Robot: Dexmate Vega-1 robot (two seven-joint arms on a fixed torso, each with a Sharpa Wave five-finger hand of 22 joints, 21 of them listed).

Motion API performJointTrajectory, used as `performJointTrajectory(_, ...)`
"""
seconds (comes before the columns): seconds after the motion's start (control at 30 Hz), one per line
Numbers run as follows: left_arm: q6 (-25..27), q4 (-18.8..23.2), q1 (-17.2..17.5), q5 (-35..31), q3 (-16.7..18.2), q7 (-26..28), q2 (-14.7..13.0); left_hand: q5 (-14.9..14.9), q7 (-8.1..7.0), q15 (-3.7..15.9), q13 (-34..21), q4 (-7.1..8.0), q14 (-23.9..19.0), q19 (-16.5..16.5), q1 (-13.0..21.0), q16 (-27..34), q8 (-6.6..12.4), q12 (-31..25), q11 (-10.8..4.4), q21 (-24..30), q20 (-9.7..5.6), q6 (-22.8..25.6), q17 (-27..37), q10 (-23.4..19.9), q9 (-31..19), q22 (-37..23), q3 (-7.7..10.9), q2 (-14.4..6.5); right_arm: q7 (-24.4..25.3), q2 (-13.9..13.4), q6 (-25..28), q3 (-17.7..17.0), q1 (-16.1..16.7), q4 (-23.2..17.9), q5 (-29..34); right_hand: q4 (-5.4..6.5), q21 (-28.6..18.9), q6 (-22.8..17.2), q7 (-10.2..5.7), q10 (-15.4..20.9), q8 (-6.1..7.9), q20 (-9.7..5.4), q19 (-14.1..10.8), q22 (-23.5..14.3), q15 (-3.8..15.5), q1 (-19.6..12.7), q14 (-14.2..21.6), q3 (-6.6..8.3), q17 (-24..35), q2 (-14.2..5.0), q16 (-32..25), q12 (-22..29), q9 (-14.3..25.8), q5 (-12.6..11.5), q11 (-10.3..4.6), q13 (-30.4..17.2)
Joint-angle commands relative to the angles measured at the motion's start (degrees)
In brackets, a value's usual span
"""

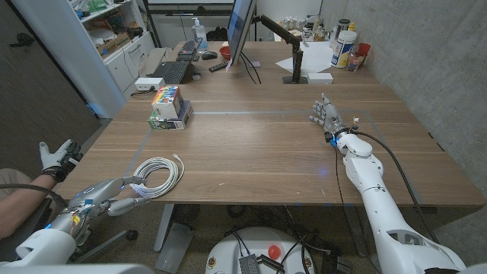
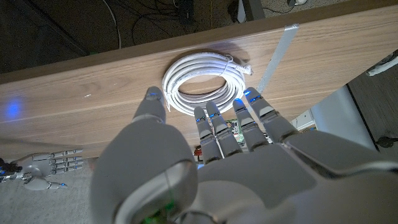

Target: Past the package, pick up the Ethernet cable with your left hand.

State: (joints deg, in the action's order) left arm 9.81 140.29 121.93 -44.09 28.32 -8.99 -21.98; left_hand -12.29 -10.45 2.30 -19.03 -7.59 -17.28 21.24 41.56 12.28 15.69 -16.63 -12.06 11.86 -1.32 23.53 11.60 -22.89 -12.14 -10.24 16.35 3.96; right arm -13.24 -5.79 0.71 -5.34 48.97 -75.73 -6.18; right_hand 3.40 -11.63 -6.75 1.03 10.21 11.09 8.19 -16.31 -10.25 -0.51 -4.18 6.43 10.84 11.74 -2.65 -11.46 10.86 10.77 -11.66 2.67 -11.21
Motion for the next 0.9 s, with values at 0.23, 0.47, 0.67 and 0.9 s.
performJointTrajectory(0.23,5.04,-1.21,-2.62,2.35,-1.16,-2.41,-4.46,-0.22,0.17,8.64,-0.32,0.07,-1.39,0.49,0.2,0.32,0.43,-0.47,-0.07,0.04,0.17,0.62,0.21,-1.24,-0.07,-0.14,-0.5,-0.61,-0.11,0.08,0.47,-0.08,-0.17,0.12,0.42,0.11,0.1,0.13,-0.03,-0.08,0.07,0.05,0.32,-0.17,-0.09,0.18,-0.06,-0.12,0.03,-0.11,-0.13,0.2,0.22,-0.37,-0.03,-0.01)
performJointTrajectory(0.47,5.79,-1.59,-2.95,2.48,-1.41,-2.24,-6.05,-0.24,0.18,8.74,-0.39,-0.02,-1.51,0.54,0.39,0.3,0.58,-0.58,-0.09,0.04,0.16,0.96,0.17,-1.6,-0.08,-0.14,-0.55,-0.64,-0.19,0.11,0.39,-0.16,-0.25,0.32,0.4,0.1,0.12,0.13,-0.02,-0.06,0.1,0.08,0.38,-0.17,-0.07,0.18,-0.07,-0.13,0.03,-0.1,-0.15,0.22,0.22,-0.37,-0.08,-0.01)
performJointTrajectory(0.67,6.36,-1.67,-3.04,1.54,-1.76,-1.7,-7.11,-0.36,0.02,9.11,-0.5,-0.44,-1.91,0.69,1.33,0.31,1.0,-0.76,-0.12,0.06,0.03,1.92,0.05,-2.17,-0.08,-0.14,-0.39,-0.85,-0.32,0.1,0.38,-0.19,-0.36,0.52,0.39,0.1,0.11,0.14,-0.01,-0.1,0.11,0.05,0.39,-0.17,-0.06,0.18,-0.05,-0.13,0.03,-0.1,-0.18,0.23,0.22,-0.37,0.1,0.0)
performJointTrajectory(0.9,7.1,-1.69,-3.6,0.43,-2.11,-1.88,-8.45,-0.39,0.13,9.18,-0.57,-0.55,-2.02,0.75,1.67,0.28,1.07,-0.8,-0.13,0.05,-0.16,2.05,0.03,-2.37,-0.08,-0.14,-0.42,-0.91,-0.46,0.14,0.39,-0.25,-0.36,0.47,0.3,0.1,0.1,0.14,-0.02,-0.14,0.13,0.06,0.4,-0.17,-0.1,0.19,-0.07,-0.15,0.03,-0.08,-0.19,0.24,0.22,-0.37,0.07,0.0)
